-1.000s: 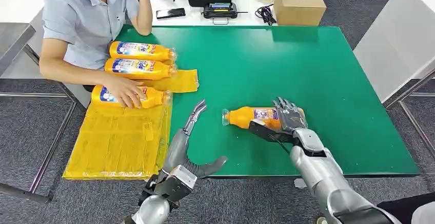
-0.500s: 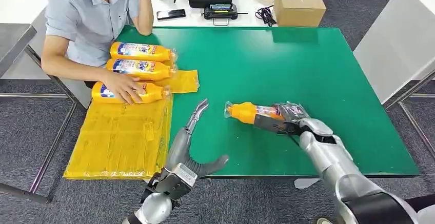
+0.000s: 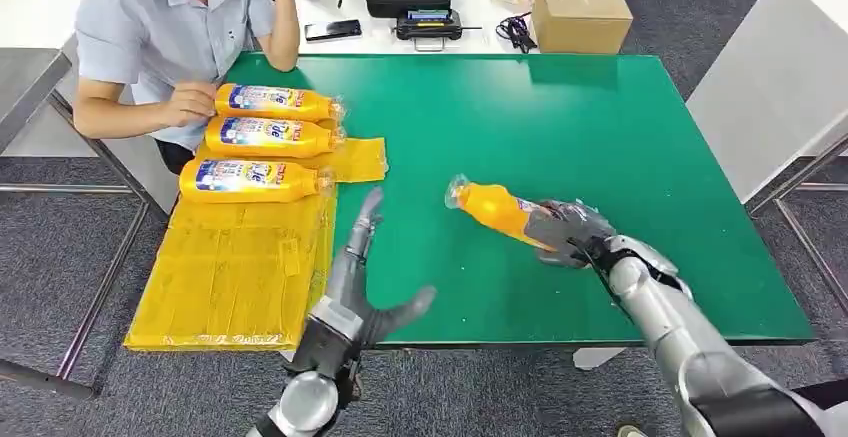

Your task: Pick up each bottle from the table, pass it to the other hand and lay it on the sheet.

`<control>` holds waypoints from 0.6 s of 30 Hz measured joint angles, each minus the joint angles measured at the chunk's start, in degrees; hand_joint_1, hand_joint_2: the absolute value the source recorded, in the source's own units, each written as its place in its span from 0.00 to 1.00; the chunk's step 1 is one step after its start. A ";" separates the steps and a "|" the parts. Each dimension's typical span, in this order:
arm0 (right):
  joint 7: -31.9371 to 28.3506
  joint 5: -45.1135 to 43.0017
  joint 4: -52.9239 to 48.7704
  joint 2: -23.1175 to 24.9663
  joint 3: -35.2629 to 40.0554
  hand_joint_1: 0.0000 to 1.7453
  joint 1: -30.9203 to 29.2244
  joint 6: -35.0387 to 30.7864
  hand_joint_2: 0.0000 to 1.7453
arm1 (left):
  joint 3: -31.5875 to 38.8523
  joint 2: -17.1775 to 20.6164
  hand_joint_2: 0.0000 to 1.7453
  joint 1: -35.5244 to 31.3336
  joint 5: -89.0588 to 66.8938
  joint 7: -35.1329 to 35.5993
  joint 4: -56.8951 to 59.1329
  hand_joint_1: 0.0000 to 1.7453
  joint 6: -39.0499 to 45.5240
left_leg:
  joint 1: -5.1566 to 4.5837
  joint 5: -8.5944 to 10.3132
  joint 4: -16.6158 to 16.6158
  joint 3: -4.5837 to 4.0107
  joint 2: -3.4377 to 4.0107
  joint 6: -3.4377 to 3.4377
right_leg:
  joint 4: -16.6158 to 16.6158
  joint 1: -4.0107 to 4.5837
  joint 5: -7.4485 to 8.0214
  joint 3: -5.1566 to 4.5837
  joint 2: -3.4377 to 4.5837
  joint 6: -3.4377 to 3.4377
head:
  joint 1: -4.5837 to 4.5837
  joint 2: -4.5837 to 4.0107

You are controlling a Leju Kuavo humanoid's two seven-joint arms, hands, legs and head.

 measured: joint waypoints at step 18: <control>0.17 -3.38 -24.02 9.69 4.46 1.00 10.69 -15.11 1.00 | 0.46 -1.11 1.00 -0.92 31.43 7.80 12.02 0.00 -2.84 | 0.03 0.10 -0.01 -0.52 -0.05 -0.10 | 0.08 0.01 -0.01 -0.52 -0.01 -0.02 | -0.02 0.00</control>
